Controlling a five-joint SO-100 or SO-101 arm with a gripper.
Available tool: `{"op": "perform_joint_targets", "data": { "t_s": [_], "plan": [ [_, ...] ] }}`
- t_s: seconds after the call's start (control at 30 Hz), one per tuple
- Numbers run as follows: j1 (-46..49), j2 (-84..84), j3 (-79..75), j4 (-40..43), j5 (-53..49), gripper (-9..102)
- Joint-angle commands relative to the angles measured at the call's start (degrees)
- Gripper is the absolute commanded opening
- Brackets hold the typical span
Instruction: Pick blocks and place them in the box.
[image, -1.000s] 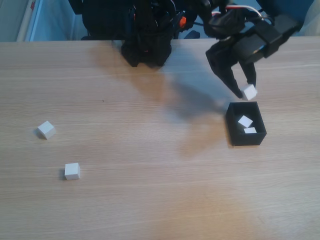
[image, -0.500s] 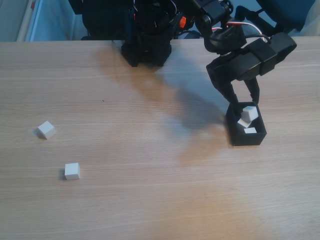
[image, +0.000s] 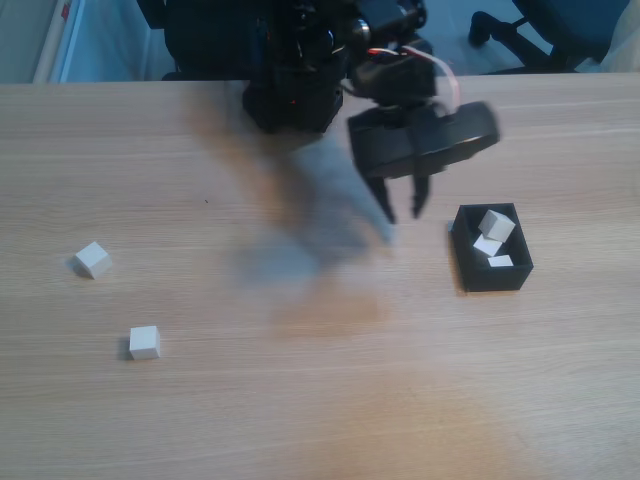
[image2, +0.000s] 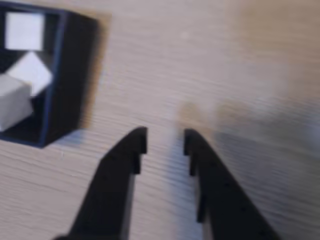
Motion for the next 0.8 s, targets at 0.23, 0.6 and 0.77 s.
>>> {"op": "perform_joint_targets", "data": {
  "t_s": [0.23, 0.6, 0.77],
  "plan": [
    [17.84, 6.59, -2.02, 22.24, -15.73, 5],
    [33.66, -2.37, -7.73, 19.69, -37.27, 7],
    [39.99, -10.81, -11.78, 14.68, -42.45, 9]
  ]
}}
